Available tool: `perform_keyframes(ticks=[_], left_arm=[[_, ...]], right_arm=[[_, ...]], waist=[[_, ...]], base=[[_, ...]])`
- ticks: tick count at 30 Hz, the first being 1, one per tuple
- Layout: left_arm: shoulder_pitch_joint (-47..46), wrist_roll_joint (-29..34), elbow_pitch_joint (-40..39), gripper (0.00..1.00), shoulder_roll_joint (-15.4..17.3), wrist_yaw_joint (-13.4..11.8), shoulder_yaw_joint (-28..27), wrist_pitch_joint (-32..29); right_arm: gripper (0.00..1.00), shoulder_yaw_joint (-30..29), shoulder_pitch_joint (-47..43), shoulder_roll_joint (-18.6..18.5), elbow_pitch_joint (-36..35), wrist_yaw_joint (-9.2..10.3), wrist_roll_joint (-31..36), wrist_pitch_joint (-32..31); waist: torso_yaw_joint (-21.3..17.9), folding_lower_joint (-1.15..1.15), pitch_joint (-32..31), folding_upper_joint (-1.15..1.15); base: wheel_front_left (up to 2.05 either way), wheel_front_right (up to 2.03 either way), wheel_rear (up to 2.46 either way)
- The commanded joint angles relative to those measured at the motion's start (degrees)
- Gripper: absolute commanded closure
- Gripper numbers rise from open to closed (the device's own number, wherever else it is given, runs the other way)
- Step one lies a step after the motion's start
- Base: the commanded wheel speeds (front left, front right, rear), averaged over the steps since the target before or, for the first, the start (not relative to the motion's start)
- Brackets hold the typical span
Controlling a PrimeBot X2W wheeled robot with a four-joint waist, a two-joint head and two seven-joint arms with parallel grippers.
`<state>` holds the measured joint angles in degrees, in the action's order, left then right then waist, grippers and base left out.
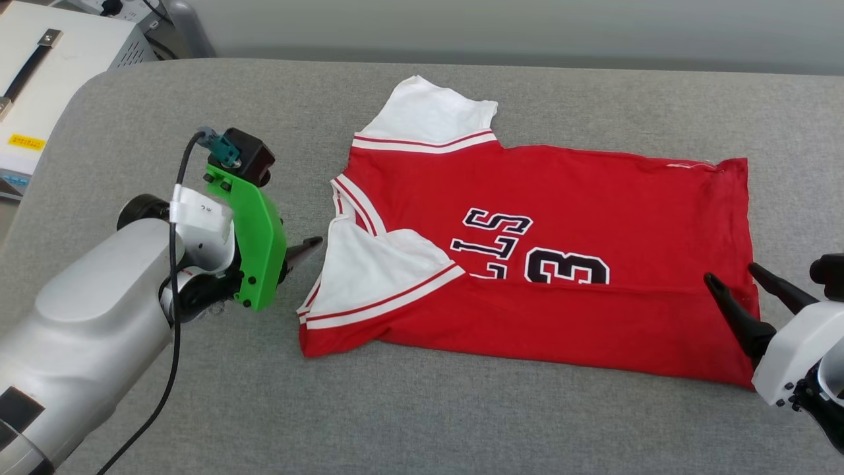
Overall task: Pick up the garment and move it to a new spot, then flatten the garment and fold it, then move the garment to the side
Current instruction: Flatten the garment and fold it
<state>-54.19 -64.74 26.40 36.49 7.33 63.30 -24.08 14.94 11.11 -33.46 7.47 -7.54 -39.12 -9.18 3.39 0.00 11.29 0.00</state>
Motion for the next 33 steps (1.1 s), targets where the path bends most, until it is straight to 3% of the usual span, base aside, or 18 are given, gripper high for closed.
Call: perform_keyframes(ticks=[1, 6, 10, 23, 25, 26, 33], left_arm=[[-0.9, -1.7, -0.2, 0.00, 0.2, 0.2, 0.6, -2.4], [-0.1, -4.0, 1.4, 0.00, -0.5, 0.0, 3.0, -9.5], [1.8, -5.2, 3.1, 0.00, -1.3, -0.2, 4.1, -11.6], [7.9, -6.1, 11.9, 0.00, -5.9, -0.3, 6.3, -10.2], [8.1, -6.2, 12.2, 0.78, -6.1, -0.2, 6.1, -9.0], [8.2, -6.4, 12.3, 1.00, -6.1, -0.1, 5.9, -8.4], [7.1, -6.0, 9.6, 1.00, -4.4, 0.1, 5.0, -3.5]], right_arm=[[0.00, 0.0, -0.7, 0.3, -0.3, 0.05, 0.4, -0.3], [0.00, 0.1, -0.9, 1.1, -0.4, 0.05, 0.7, -0.7], [0.00, 0.2, -0.8, 1.6, -0.3, 0.05, 0.6, -0.8], [0.00, 2.7, 2.2, 2.8, 1.8, 0.05, 0.1, 0.0], [0.00, 2.7, 2.5, 2.4, 1.9, 0.05, 0.3, 0.3], [0.00, 2.6, 2.6, 2.2, 1.8, 0.05, 0.5, 0.5], [0.00, 0.4, 3.5, -0.1, -0.1, 0.05, 2.1, 0.2]], waist=[[-0.3, 0.00, -0.1, 0.00], [-1.1, 0.00, -0.2, 0.00], [-1.6, 0.00, 0.2, 0.00], [-2.5, 0.00, 1.4, 0.00], [-2.4, 0.00, 0.9, 0.00], [-2.4, 0.00, 0.6, 0.00], [-1.9, 0.00, -1.3, 0.00]], base=[[0.00, 0.00, 0.00], [0.00, 0.00, 0.00], [0.00, 0.00, 0.00], [0.00, 0.00, 0.00], [0.00, 0.00, 0.00], [0.00, 0.00, 0.00], [0.00, 0.00, 0.00]])
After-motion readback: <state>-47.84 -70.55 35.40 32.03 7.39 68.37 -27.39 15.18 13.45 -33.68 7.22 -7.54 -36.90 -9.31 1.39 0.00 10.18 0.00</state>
